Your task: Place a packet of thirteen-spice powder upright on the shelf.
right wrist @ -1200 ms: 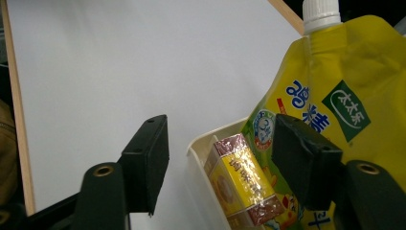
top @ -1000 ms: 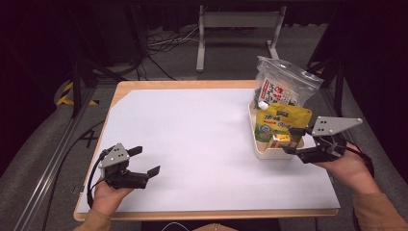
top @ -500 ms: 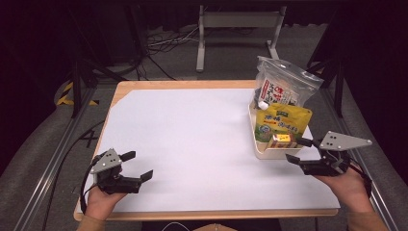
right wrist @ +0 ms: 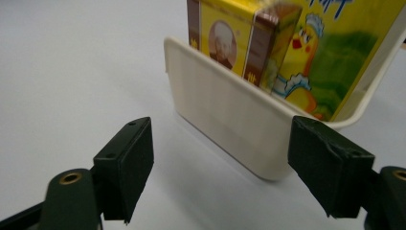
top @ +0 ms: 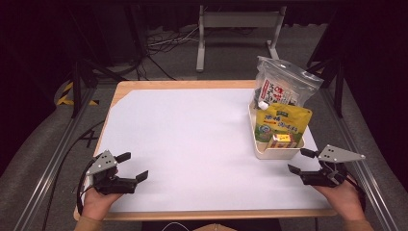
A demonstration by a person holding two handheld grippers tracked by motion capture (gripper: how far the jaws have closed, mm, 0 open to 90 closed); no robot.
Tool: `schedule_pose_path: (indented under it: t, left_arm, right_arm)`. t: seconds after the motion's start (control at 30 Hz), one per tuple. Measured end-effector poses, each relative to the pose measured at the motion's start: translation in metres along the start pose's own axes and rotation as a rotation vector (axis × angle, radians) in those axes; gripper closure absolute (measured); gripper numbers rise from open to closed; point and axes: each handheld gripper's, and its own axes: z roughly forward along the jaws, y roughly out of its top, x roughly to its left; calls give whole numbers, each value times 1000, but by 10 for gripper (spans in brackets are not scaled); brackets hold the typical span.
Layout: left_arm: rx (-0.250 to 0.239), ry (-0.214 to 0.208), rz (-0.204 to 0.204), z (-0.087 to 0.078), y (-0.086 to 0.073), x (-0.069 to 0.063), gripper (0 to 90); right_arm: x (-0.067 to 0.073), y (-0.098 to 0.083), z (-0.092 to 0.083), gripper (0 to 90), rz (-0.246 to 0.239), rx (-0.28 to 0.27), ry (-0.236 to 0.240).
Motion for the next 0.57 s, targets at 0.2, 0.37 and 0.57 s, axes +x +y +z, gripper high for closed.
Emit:
schedule_pose_path:
  t: [0.2, 0.37, 0.57]
  left_arm:
    - [-6, 7, -4, 2, -3, 3, 49]
    - [-10, 4, -10, 2, -3, 4, 47]
    - [-18, 6, -26, 1, -3, 4, 45]
  right_arm:
    - [-4, -14, 10, 191, 48, 12, 3]
    - [-6, -18, 12, 175, 55, -7, -1]
    - [-5, -17, 10, 203, 55, -13, 0]
